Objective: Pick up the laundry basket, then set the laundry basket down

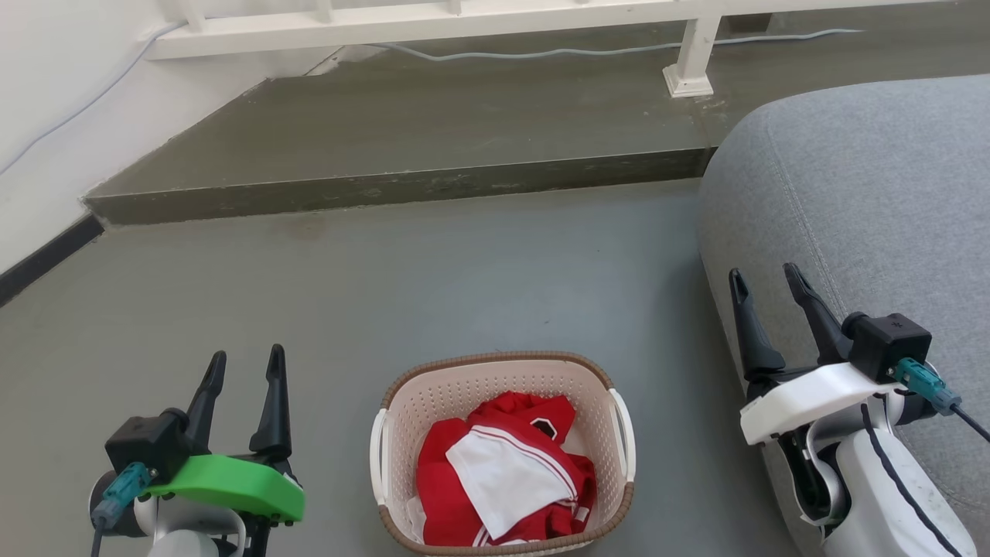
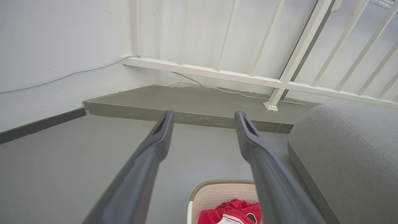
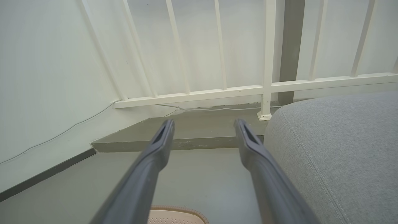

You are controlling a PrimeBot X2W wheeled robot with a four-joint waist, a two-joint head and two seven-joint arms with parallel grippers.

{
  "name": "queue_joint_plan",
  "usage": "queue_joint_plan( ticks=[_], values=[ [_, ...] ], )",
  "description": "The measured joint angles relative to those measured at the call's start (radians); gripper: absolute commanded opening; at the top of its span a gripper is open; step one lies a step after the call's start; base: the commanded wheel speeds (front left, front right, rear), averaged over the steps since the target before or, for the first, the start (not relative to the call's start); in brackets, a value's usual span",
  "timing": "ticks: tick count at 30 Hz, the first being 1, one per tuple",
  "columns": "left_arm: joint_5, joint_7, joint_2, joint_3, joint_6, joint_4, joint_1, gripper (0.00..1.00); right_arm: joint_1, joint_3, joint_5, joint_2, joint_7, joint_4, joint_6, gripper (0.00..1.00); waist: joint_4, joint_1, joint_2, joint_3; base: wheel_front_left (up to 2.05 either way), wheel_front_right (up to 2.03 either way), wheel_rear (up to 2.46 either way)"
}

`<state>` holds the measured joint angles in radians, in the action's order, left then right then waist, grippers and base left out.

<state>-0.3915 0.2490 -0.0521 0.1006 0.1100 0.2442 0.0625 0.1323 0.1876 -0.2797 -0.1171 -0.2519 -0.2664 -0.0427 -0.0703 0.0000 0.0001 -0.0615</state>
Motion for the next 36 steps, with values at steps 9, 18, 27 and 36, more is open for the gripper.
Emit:
queue_joint_plan(
  ticks=[9, 18, 27, 36],
  values=[
    [-0.002, -0.002, 0.012, 0.003, 0.004, 0.054, -0.013, 0.0, -0.042, 0.006, -0.001, 0.026, 0.002, -0.051, 0.0, 0.0, 0.0, 0.0, 0.0, -0.001, 0.0, 0.0, 0.0],
    [-0.085, -0.03, 0.015, -0.008, 0.004, 0.067, -0.021, 0.0, -0.053, -0.023, -0.082, 0.027, 0.022, -0.055, -0.001, 0.0, 0.006, 0.0, 0.0, 0.004, 0.0, 0.0, 0.0],
    [-0.212, -0.064, 0.015, -0.027, 0.004, 0.067, -0.021, 0.0, -0.053, -0.05, -0.23, 0.031, 0.061, -0.055, -0.01, 0.0, 0.013, 0.0, 0.0, 0.01, 0.0, 0.0, 0.0],
    [-0.309, -0.102, 0.015, -0.041, 0.004, 0.067, -0.021, 0.0, -0.053, -0.081, -0.342, 0.041, 0.096, -0.055, -0.019, 0.0, 0.019, 0.0, 0.0, 0.016, 0.0, 0.0, 0.0]
  ],
)
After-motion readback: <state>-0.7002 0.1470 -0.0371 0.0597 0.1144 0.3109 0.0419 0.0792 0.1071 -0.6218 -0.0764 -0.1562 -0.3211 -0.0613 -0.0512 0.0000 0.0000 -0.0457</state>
